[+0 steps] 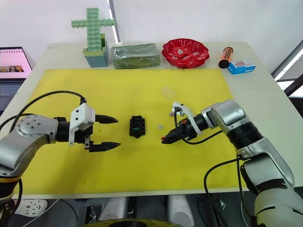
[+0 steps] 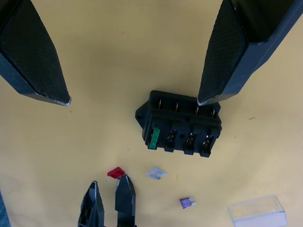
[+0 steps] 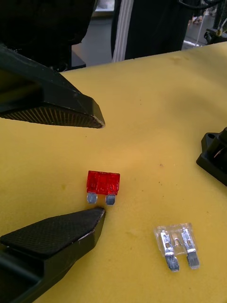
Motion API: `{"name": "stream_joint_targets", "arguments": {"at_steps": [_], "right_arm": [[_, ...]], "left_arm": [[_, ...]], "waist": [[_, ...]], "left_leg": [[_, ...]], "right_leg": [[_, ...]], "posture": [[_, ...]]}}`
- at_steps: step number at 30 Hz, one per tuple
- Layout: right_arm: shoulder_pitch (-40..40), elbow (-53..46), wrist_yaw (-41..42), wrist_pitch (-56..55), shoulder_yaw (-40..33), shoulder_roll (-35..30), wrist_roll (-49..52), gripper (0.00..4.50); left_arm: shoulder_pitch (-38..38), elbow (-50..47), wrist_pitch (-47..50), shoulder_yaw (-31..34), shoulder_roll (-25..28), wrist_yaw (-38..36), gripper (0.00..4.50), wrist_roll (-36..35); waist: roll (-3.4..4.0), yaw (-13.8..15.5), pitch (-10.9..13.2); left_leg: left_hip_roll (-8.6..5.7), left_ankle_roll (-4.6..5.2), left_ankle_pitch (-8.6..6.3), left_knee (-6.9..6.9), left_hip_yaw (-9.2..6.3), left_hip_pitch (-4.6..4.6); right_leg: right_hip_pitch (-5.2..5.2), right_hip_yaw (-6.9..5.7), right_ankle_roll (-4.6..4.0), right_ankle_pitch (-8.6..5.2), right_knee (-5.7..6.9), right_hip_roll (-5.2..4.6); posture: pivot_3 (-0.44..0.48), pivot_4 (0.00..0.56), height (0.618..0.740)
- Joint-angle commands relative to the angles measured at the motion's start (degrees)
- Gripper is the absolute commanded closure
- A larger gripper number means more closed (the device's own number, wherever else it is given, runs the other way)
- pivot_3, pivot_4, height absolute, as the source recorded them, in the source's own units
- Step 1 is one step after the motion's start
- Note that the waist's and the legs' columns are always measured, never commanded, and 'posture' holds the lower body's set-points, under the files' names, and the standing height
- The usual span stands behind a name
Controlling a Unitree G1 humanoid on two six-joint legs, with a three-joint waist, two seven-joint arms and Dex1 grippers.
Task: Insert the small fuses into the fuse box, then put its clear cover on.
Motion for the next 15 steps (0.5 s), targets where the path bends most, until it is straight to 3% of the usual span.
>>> {"name": "stream_joint_targets", "arguments": {"at_steps": [1, 5, 8, 12, 15], "right_arm": [[-2.0, 2.2, 1.6, 0.2, 1.4, 1.8, -0.5, 1.74], [-2.9, 4.4, 2.5, -0.4, 2.4, 3.1, -1.6, 1.74], [-3.4, 5.2, 3.2, -1.0, 2.8, 3.6, -2.4, 2.30], [-3.7, 6.2, 3.7, -1.6, 3.2, 4.0, -3.6, 3.77], [-3.8, 6.6, 4.4, -2.3, 3.5, 3.9, -4.4, 3.77]], "left_arm": [[0.6, -1.6, -0.6, 0.5, -0.1, 0.4, 0.00, -0.1], [0.6, -1.9, -0.4, 0.7, -0.2, 0.9, 0.00, -0.3], [0.8, -2.0, -0.5, 0.8, -0.2, 1.3, 0.00, -0.1], [0.8, -2.1, -0.4, 0.9, -0.4, 1.8, 0.00, -0.2], [0.7, -2.0, -0.5, 0.8, -0.4, 2.0, 0.00, -0.1]], "waist": [[0.00, -0.1, 0.0], [0.00, -0.1, 0.0], [0.00, -0.1, 0.0], [0.00, -0.1, 0.0], [0.00, 0.0, 0.0]], "left_leg": [[0.00, 0.00, 0.00, 0.00, 0.01, 0.00], [0.02, 0.00, 0.00, 0.00, -0.01, 0.01], [0.02, 0.00, 0.00, 0.00, 0.00, 0.01], [0.02, 0.00, 0.00, -0.02, 0.00, 0.01], [0.02, 0.00, 0.00, -0.01, 0.00, 0.00]], "right_leg": [[0.00, 0.01, 0.00, 0.00, 0.00, 0.00], [0.00, 0.00, 0.00, 0.00, 0.00, 0.03], [0.00, 0.00, 0.00, 0.00, 0.00, 0.03], [-0.02, 0.00, 0.00, 0.00, 0.00, 0.03], [-0.01, 0.00, 0.00, 0.00, 0.00, 0.03]], "posture": [[0.000, 0.150, 0.740], [0.000, 0.150, 0.740], [0.000, 0.150, 0.740], [0.000, 0.150, 0.740], [0.000, 0.150, 0.740]]}}
